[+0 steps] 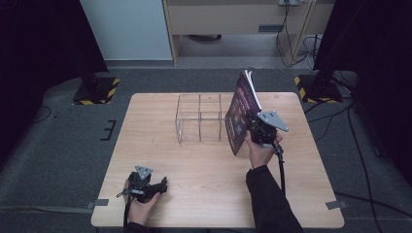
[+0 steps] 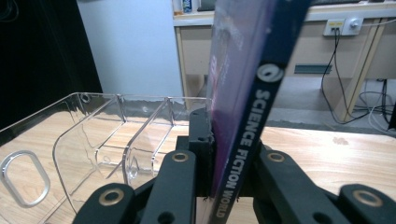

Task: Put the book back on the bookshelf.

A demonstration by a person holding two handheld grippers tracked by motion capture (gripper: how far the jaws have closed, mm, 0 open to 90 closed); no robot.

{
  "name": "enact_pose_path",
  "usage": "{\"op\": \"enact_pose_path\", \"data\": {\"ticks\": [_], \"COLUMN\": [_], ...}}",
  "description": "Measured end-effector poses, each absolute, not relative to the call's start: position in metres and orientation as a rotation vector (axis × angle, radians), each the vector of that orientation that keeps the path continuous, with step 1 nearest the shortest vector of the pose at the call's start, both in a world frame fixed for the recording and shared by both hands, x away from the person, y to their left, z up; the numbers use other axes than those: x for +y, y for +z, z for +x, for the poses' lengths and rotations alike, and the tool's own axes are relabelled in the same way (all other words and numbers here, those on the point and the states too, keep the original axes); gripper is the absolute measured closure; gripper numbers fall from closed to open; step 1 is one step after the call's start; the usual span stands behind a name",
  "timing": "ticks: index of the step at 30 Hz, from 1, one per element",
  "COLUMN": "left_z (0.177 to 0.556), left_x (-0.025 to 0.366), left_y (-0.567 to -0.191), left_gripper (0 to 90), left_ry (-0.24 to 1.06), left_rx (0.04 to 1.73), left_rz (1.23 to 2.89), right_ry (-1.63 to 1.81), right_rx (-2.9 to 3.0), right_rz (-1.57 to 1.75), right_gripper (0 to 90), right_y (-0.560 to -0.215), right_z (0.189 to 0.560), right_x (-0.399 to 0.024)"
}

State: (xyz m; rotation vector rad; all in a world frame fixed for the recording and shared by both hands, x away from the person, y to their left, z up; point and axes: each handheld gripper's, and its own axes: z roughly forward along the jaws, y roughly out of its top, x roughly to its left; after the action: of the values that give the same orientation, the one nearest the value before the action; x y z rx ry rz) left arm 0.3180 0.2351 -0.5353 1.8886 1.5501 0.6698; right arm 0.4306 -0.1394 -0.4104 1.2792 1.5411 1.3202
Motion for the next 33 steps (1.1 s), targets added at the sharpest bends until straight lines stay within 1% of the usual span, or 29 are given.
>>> {"op": "enact_pose_path", "data": {"ticks": [14,17,19,27,33], "left_z": [0.318,0.318,0.318,0.318,0.318], "left_x": [0.235,0.235,0.235,0.235,0.235], "left_y": [-0.535,-0.535,-0.535,-0.535,-0.535], "left_gripper": [11.4,11.3,11.4,11.4,11.3], "left_ry": [0.669,0.669,0.670,0.668,0.668], "left_rx": [1.550,1.550,1.550,1.551,1.550], "left_rz": [1.889,1.889,1.889,1.888,1.890], "right_ry": [1.291,1.283,1.282,1.274,1.263], "right_rx": [1.546,1.557,1.564,1.576,1.571], "right_rz": [1.276,1.265,1.263,1.277,1.296], "right_gripper": [82.1,79.9,76.5,70.7,73.4], "right_y": [-0.408,-0.408,-0.408,-0.411,-0.414], "right_z": [0.432,0.431,0.431,0.434,0.435], "right_x": [-0.139,-0.139,-0.140,-0.141,-0.146]}}
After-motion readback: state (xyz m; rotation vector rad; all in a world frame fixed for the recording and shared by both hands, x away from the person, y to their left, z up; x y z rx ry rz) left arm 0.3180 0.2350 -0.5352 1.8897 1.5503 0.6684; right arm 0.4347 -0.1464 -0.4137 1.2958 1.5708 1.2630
